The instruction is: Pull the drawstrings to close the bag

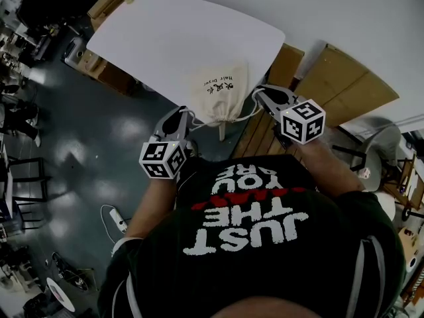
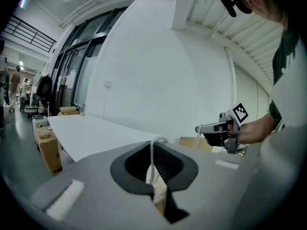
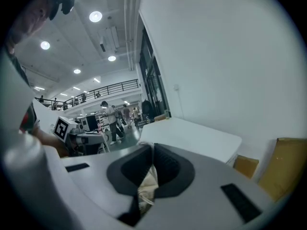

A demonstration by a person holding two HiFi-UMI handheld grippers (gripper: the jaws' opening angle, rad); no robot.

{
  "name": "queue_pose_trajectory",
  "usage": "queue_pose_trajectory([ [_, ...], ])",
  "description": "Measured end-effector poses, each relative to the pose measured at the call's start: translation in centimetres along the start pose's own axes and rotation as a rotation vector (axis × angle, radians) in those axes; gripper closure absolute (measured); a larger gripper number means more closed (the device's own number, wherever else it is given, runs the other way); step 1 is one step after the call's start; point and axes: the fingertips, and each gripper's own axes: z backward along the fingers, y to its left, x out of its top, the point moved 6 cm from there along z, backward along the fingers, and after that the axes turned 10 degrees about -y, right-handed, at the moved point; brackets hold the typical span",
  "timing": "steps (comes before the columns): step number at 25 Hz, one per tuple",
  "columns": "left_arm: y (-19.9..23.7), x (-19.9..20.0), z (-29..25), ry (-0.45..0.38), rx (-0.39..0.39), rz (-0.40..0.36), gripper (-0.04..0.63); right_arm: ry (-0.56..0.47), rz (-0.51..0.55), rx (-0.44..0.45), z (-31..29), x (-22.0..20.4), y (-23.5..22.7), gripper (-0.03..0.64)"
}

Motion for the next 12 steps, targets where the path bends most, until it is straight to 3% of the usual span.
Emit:
queue_pose_trajectory([
  [12, 0.12, -0.07, 0.19, 0.007, 0.007, 0.010, 0.586, 0.003, -0.004, 0.007, -0.15, -0.09, 0.16, 0.606],
])
